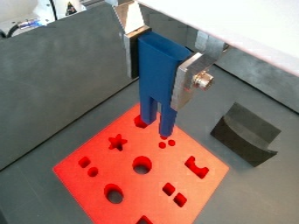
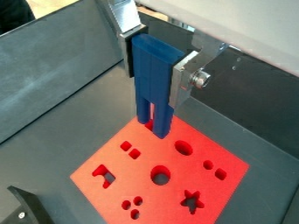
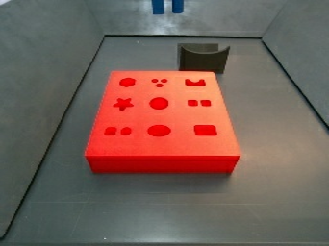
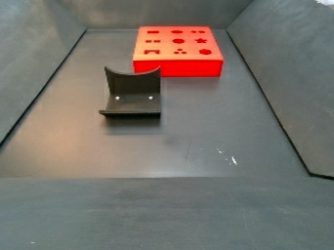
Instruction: Insert the square-circle object.
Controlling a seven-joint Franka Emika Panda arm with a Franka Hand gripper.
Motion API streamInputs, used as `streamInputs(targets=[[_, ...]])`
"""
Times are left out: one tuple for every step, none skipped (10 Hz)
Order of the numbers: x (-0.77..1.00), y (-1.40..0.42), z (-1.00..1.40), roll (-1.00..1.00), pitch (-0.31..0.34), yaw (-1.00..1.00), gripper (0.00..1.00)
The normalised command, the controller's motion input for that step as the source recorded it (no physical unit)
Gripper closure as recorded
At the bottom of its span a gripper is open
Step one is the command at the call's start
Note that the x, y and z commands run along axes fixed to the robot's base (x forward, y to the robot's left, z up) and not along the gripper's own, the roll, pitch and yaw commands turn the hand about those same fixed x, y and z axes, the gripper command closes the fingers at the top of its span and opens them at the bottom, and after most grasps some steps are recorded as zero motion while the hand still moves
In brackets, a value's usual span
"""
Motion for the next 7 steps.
streamInputs(targets=[[0.09, -0.14, -0.35, 0.08, 0.000, 0.00, 1.00], [0.13, -0.48, -0.77, 0.25, -0.007, 0.10, 1.00], [0.00, -0.61, -0.88, 0.19, -0.083, 0.09, 1.00], [0.00, -0.61, -0.81, 0.11, -0.109, 0.11, 1.00], [0.00, -0.56, -0.88, 0.06, -0.156, 0.12, 1.00], [-0.10, -0.53, -0.82, 0.00, -0.190, 0.13, 1.00], [-0.18, -0.37, -0.76, 0.00, -0.209, 0.11, 1.00]])
